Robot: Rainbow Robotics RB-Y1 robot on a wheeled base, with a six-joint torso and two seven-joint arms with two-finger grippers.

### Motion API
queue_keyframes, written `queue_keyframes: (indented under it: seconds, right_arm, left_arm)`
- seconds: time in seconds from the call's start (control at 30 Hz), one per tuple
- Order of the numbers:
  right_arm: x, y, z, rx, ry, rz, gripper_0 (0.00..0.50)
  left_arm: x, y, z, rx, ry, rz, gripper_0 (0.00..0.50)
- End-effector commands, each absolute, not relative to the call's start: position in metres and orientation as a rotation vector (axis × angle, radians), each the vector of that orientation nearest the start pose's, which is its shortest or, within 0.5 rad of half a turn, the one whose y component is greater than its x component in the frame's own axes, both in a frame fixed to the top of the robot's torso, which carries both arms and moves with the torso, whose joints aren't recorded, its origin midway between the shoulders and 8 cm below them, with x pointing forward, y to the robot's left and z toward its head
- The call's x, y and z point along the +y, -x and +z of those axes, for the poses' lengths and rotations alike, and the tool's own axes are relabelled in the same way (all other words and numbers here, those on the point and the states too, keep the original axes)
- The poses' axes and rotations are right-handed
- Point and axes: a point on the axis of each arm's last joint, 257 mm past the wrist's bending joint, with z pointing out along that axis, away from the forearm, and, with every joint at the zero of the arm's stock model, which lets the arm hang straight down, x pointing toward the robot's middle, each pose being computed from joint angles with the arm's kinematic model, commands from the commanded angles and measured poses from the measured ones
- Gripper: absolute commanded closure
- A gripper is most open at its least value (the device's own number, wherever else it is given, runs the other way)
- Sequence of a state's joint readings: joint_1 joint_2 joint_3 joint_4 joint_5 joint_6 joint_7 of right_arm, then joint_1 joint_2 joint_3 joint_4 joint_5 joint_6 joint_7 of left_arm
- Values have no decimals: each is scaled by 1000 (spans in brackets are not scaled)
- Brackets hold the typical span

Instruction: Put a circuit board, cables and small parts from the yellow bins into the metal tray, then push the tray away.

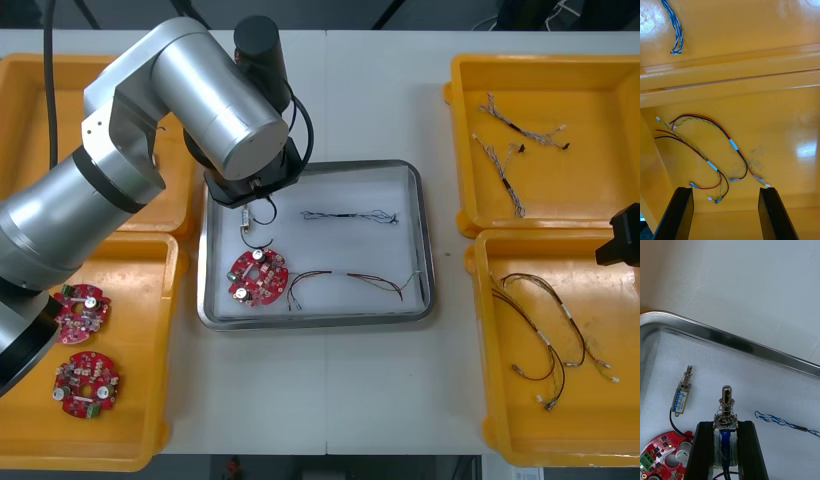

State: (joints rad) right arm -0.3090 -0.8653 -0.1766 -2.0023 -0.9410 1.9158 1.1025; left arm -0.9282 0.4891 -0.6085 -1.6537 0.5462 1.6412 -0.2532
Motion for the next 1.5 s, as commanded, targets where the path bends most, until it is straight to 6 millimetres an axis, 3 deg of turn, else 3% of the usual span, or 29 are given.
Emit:
queue_keyframes:
  seconds: [0.03, 0.47, 0.93, 1.2, 1.33, 1.4, 1.47, 1.5]
  right_arm:
    - [-379, -391, -153, 2753, -187, 9, 0]
    - [-379, -391, -153, 2753, -187, 9, 0]
    - [-379, -391, -153, 2753, -187, 9, 0]
    - [-379, -391, -153, 2753, -187, 9, 0]
    - [-379, -391, -153, 2753, -187, 9, 0]
    - [-379, -391, -153, 2753, -187, 9, 0]
    - [-379, -391, -153, 2753, -187, 9, 0]
    - [-379, -391, -153, 2753, -187, 9, 0]
  left_arm:
    - [88, -523, -183, 2493, 545, -187, 499]
    - [82, -533, -221, 2514, 523, -196, 499]
    - [81, -528, -241, 2536, 492, -158, 496]
    - [81, -528, -242, 2537, 495, -159, 493]
    - [81, -528, -242, 2536, 496, -162, 457]
    - [80, -529, -241, 2533, 492, -162, 389]
    - [82, -531, -240, 2524, 493, -159, 250]
    - [82, -531, -240, 2523, 491, -158, 220]
